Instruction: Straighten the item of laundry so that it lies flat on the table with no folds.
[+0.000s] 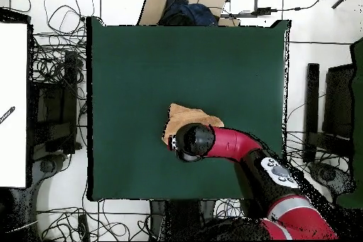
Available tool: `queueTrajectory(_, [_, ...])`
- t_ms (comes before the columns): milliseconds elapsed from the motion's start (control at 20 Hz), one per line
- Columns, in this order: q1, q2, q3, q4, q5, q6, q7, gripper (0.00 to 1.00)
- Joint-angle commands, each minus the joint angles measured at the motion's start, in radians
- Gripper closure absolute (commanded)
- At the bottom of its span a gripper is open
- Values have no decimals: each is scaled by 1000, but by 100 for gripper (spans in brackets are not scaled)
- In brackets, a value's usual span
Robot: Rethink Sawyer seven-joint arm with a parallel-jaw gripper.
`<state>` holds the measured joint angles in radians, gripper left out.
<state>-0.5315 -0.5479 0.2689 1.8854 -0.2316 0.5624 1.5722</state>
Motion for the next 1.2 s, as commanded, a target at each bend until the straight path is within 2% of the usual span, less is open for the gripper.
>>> queueTrajectory(50, [40,17,21,-66,-45,62,19,0])
queueTrajectory(150, [52,19,11,-77,-66,21,24,0])
queueTrajectory(250, [41,22,24,-82,-90,-104,31,0])
queueTrajectory(350, [36,28,31,-89,-100,-147,32,0])
queueTrajectory(600, [34,42,34,-103,-106,-178,49,0])
queueTrajectory(1200, [21,56,38,-95,-71,-127,52,0])
